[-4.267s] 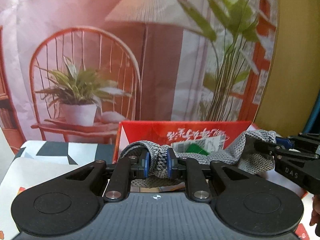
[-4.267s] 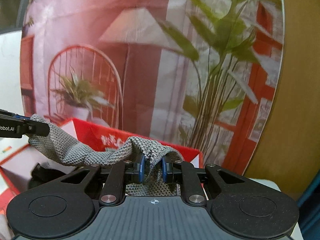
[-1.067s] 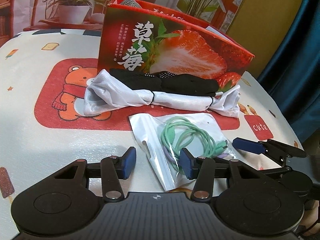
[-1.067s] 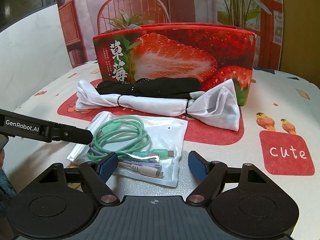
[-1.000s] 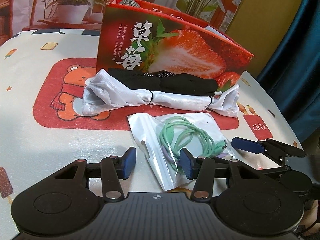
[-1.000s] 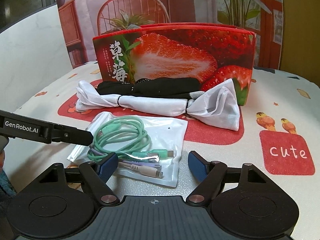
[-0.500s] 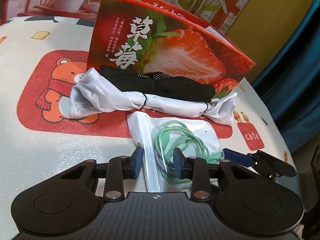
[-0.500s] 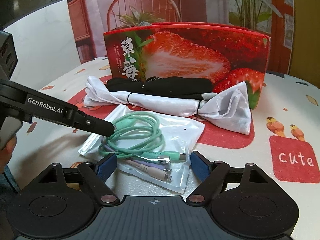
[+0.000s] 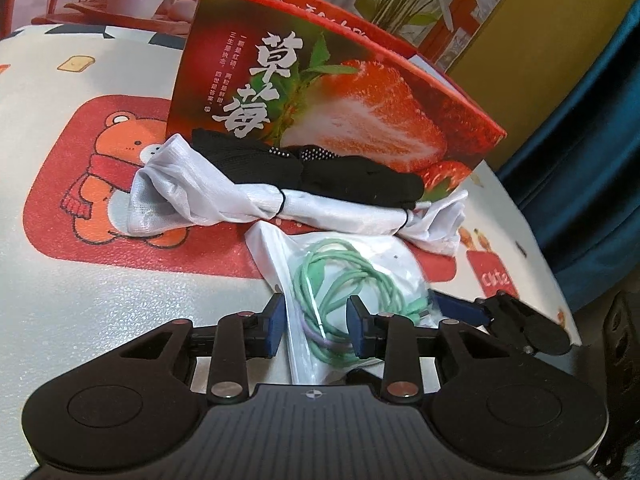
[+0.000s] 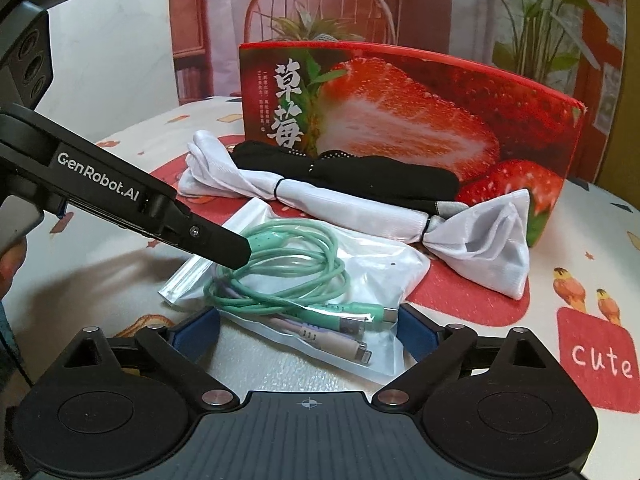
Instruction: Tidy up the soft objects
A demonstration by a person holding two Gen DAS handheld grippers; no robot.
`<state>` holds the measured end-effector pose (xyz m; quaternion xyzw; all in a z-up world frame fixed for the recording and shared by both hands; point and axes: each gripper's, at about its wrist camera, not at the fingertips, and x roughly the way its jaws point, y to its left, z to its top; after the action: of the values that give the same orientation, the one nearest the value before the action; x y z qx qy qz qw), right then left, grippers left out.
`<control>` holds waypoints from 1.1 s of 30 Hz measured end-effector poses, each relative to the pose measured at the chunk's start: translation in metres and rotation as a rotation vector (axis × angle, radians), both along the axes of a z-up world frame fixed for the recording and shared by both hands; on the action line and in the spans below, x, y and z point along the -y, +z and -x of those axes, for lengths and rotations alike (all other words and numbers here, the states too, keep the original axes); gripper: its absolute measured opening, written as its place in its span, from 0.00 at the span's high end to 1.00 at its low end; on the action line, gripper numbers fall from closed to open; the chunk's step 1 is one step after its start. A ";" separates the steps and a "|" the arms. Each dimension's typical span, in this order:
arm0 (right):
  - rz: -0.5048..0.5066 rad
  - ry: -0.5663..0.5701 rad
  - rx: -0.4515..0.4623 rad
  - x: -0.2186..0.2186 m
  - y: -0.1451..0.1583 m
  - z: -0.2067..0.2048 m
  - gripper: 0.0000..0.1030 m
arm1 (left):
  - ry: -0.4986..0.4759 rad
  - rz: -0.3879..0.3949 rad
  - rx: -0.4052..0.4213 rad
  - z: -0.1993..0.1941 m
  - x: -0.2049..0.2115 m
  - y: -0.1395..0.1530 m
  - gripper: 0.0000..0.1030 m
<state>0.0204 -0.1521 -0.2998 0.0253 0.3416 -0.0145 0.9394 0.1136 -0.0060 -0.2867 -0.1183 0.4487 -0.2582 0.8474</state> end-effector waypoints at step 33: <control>-0.034 -0.019 0.030 0.005 0.003 0.005 0.28 | 0.049 0.016 -0.023 -0.007 -0.011 -0.003 0.73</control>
<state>0.0154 -0.1571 -0.2973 0.0446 0.3276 -0.0171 0.9436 0.1205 0.0050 -0.2894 -0.1390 0.4535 -0.2395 0.8472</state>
